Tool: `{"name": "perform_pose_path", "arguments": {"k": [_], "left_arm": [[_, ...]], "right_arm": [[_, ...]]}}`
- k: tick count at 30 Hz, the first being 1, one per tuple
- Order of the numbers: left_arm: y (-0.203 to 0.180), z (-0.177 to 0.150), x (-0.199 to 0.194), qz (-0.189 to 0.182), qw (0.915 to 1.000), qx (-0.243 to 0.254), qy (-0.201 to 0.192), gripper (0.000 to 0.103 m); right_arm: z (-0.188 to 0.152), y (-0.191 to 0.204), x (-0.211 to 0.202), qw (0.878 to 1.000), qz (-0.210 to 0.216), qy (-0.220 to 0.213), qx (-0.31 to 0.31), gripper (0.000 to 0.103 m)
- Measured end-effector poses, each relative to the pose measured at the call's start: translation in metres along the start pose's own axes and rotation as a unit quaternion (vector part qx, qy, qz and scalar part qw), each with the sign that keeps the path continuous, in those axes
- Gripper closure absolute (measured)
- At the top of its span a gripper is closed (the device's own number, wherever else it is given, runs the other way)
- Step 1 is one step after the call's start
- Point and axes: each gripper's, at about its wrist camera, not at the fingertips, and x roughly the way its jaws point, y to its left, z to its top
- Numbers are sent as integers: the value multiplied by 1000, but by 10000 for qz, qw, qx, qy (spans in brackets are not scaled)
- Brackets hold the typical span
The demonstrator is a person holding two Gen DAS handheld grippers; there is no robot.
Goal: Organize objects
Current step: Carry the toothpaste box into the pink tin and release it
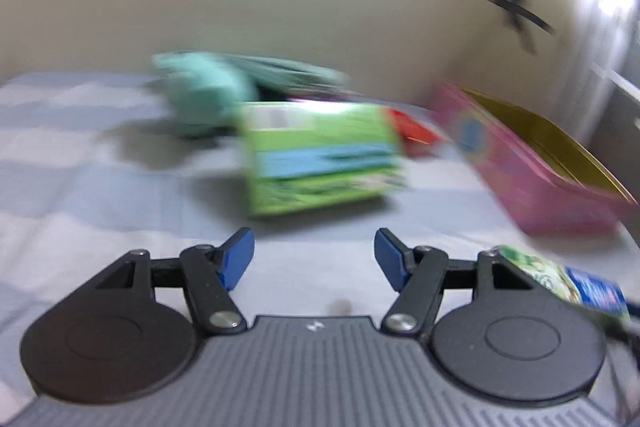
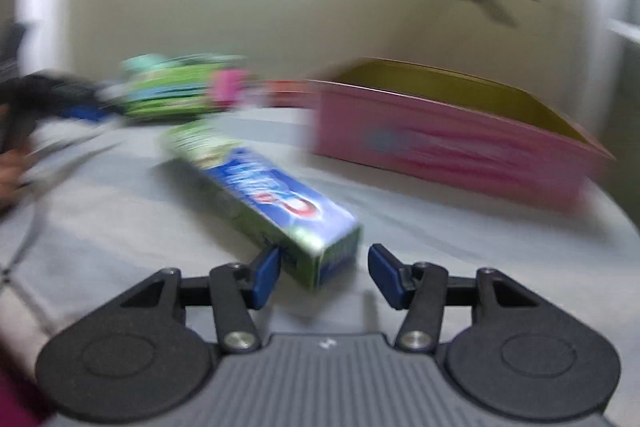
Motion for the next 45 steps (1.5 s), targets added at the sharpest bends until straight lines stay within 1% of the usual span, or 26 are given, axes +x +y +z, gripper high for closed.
{"name": "perform_pose_path", "arguments": {"k": [2, 4, 6, 7, 8, 10, 11, 14, 15, 17, 19, 22, 24, 26, 28, 29, 30, 31, 32, 34, 37, 39, 42, 45], "left_arm": [[-26, 3, 3, -325, 9992, 196, 90, 35], [-47, 6, 12, -702, 9968, 229, 294, 36], [-64, 7, 23, -978, 9934, 226, 562, 36], [-72, 7, 26, -1106, 9912, 240, 683, 36], [-79, 4, 26, -1199, 9894, 293, 767, 36], [-93, 0, 30, -1220, 9877, 448, 873, 36], [-96, -1, 31, -1274, 9868, 450, 890, 36], [-101, -3, 37, -1548, 9808, 289, 1147, 36], [-103, -4, 40, -1642, 9785, 261, 1224, 36], [-106, -3, 41, -1649, 9777, 241, 1281, 36], [-105, 1, 38, -1487, 9803, 167, 1286, 36], [-90, 8, 30, -1371, 9841, -107, 1121, 36], [-81, 11, 30, -1342, 9837, -267, 1171, 36], [-79, 10, 33, -1499, 9797, -351, 1283, 36], [-85, 6, 37, -1719, 9736, -373, 1451, 38], [-89, 3, 42, -1833, 9702, -352, 1547, 45], [-95, 1, 45, -1895, 9677, -315, 1630, 45], [-102, 0, 44, -1811, 9712, -204, 1535, 44], [-109, 3, 43, -1788, 9718, -81, 1537, 44], [-118, 12, 45, -1898, 9696, -66, 1543, 44], [-135, 38, 47, -2100, 9686, 35, 1328, 44], [-151, 61, 53, -2180, 9692, 106, 1142, 44], [-178, 89, 71, -2116, 9736, 312, 792, 43], [-203, 102, 95, -1969, 9770, 528, 634, 43]], "right_arm": [[-7, -19, -9, 9989, -78, -65, 468, 51], [-11, -26, -14, 9978, -8, -120, 658, 51], [-11, -20, -16, 9987, 35, -166, 491, 45], [-10, -16, -16, 9991, 32, -200, 363, 41], [-10, -13, -16, 9994, 26, -231, 247, 39], [-8, -13, -12, 9996, 93, -248, 98, 39], [-8, -15, -8, 9996, 147, -227, 91, 39], [-7, -20, 12, 9996, 217, 1, 171, 37], [-8, -23, 15, 9993, 268, -12, 246, 37], [-9, -26, 17, 9987, 383, -86, 313, 37], [-9, -28, 19, 9983, 462, -141, 318, 36], [-12, -31, 18, 9980, 510, -225, 309, 37], [-14, -34, 18, 9974, 563, -275, 361, 37], [-15, -36, 17, 9969, 597, -304, 410, 37], [-15, -36, 17, 9967, 608, -322, 442, 37], [-15, -36, 17, 9965, 611, -327, 459, 39], [-15, -36, 16, 9963, 623, -336, 481, 43], [-14, -36, 14, 9961, 627, -357, 512, 43], [-13, -37, 12, 9962, 594, -371, 518, 43], [-9, -42, 7, 9966, 443, -437, 541, 43], [8, -62, -5, 9938, 367, -762, 722, 42], [25, -75, -8, 9922, 193, -1011, 703, 42], [50, -94, 1, 9898, -104, -1276, 623, 42], [69, -120, 26, 9892, -346, -1203, 759, 42]]}}
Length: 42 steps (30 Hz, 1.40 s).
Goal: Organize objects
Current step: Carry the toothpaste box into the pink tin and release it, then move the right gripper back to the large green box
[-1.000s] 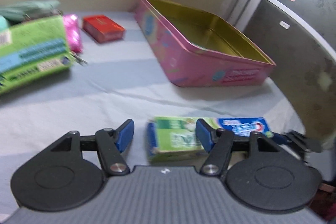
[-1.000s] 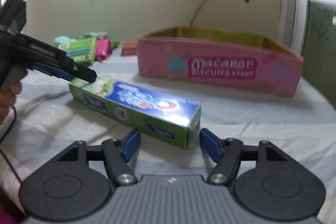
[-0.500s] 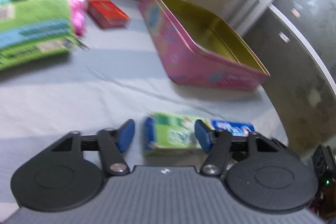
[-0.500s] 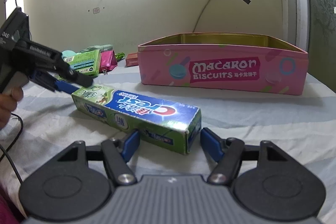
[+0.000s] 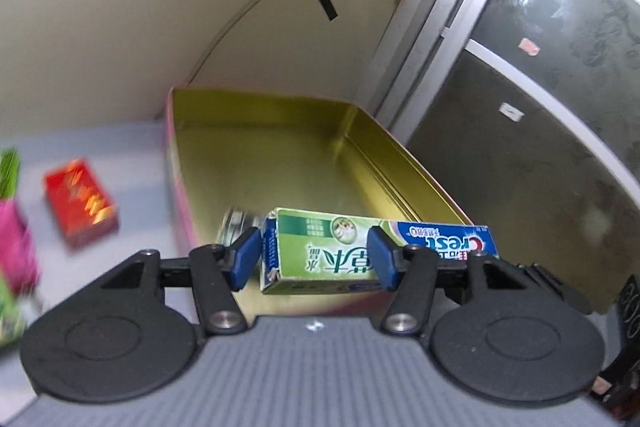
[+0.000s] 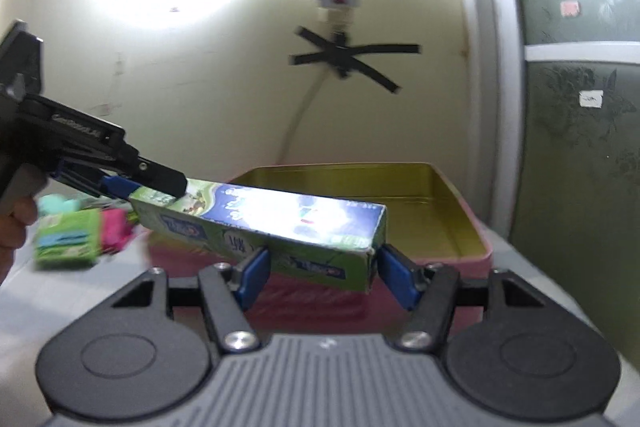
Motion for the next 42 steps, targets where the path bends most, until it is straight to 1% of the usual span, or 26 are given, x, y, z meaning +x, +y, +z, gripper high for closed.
{"name": "perform_pose_path", "arguments": {"k": [3, 4, 6, 9, 12, 17, 19, 21, 24, 26, 34, 42], "left_arm": [[-5, 6, 29, 33, 9999, 35, 117, 42], [-6, 7, 37, 23, 9998, 30, 169, 43], [-6, 5, 50, 56, 9996, -13, 268, 43], [-9, -6, 53, 75, 9994, 28, 339, 43], [-16, -14, 44, 138, 9992, 216, 318, 43], [-24, -25, 17, 392, 9979, 495, 110, 43], [-26, -32, 4, 573, 9963, 646, 17, 43], [-27, -35, -1, 811, 9938, 761, -68, 43], [-18, -45, -15, 1016, 9917, 773, -131, 43], [-9, -52, -24, 1161, 9906, 715, -125, 42], [38, -82, -49, 1838, 9820, 423, 44, 42], [82, -108, -76, 2254, 9738, 293, 67, 42]], "right_arm": [[7, -19, 28, 9994, -341, 100, -10, 42], [8, -24, 36, 9988, -476, 140, -10, 41], [7, -29, 44, 9969, -776, 97, 48, 40], [4, -30, 36, 9973, -709, -118, 166, 39], [-2, -21, 25, 9968, -743, -279, 61, 39], [-11, -9, 7, 9976, -491, -328, 350, 39], [-13, -5, 0, 9971, -407, -334, 557, 38], [-17, 0, -6, 9962, -289, -307, 762, 38], [-23, 11, -10, 9948, -98, -182, 1000, 38], [-27, 21, -9, 9944, 40, -50, 1052, 38], [-38, 73, 6, 9925, 613, 508, 924, 38], [-41, 113, 13, 9911, 866, 794, 631, 38]]}}
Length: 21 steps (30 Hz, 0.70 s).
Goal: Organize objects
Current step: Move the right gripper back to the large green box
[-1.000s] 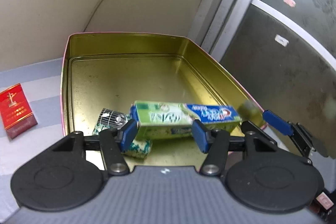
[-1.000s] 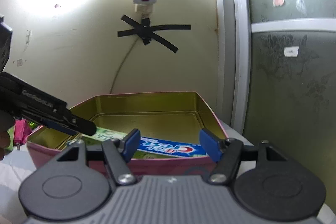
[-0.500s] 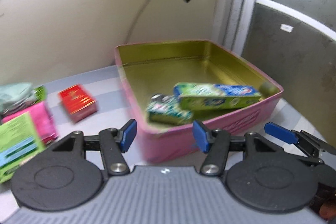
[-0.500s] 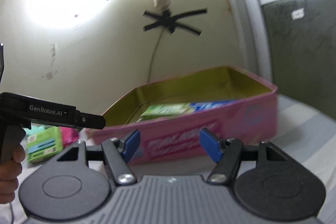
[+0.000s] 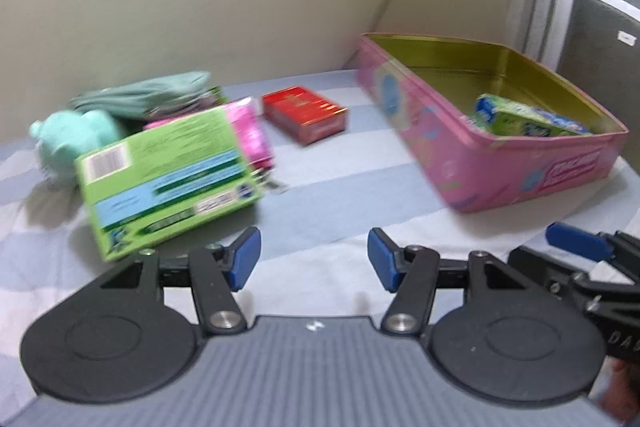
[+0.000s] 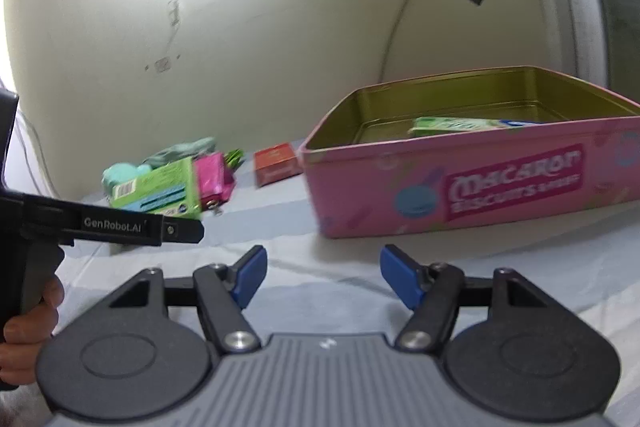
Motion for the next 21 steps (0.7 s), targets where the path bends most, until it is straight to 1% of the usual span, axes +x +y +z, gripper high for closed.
{"name": "perform_pose_path", "arguments": {"k": [5, 9, 11, 14, 16, 17, 18, 21], "left_arm": [[34, -17, 1, 256, 9994, -181, 113, 42], [67, -31, -3, 548, 9978, -340, 139, 42], [85, -36, -7, 651, 9968, -452, 76, 42], [109, -39, -13, 981, 9934, -588, -48, 42], [125, -42, -12, 1173, 9900, -776, -118, 42], [133, -43, -11, 1184, 9883, -950, -113, 42], [138, -43, -13, 1092, 9876, -1113, -197, 41], [149, -43, -17, 875, 9848, -1467, -304, 41]], "right_arm": [[-6, 21, 7, 9996, 90, 201, -201, 38], [-7, 39, 13, 9983, 190, 340, -424, 37], [-7, 48, 18, 9974, 272, 437, -500, 37], [-5, 61, 32, 9952, 521, 653, -517, 37], [-3, 70, 42, 9928, 715, 785, -546, 37], [-1, 76, 49, 9917, 776, 851, -577, 35], [0, 81, 55, 9910, 781, 887, -630, 34], [12, 98, 72, 9888, 874, 823, -882, 35]]}}
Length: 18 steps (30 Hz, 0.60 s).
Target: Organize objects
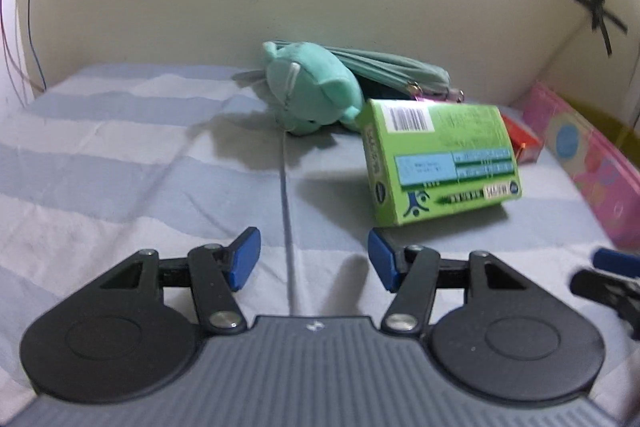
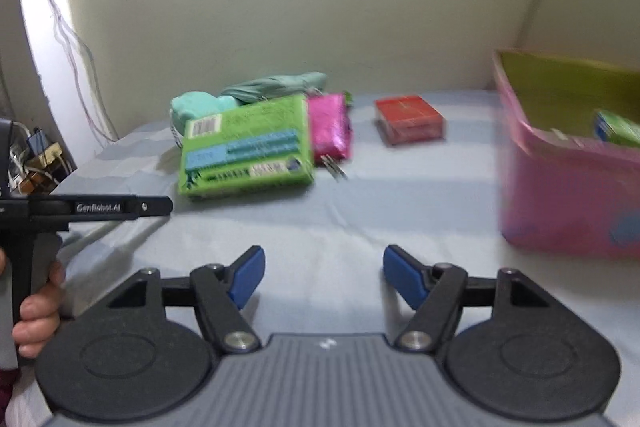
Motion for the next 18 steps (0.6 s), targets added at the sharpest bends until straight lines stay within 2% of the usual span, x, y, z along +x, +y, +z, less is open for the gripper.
{"name": "perform_pose_path", "arguments": {"k": [4, 9, 11, 13, 18], "left_arm": [[8, 10, 4, -407, 9979, -500, 22, 41], [-7, 30, 19, -587, 9974, -415, -62, 41], [-10, 35, 28, -796, 9953, -547, -68, 40], [-12, 37, 37, -1042, 9925, -639, -72, 39], [-17, 34, 45, -1489, 9875, -506, 99, 37]], "right_arm": [[22, 11, 30, 9995, 4, -102, -300, 35], [41, 19, 68, 9993, 72, 2, -372, 35], [45, 20, 73, 9993, 176, -43, -339, 29], [49, 22, 79, 9988, 341, -31, -341, 28], [49, 31, 84, 9967, 553, 41, -591, 27]]}}
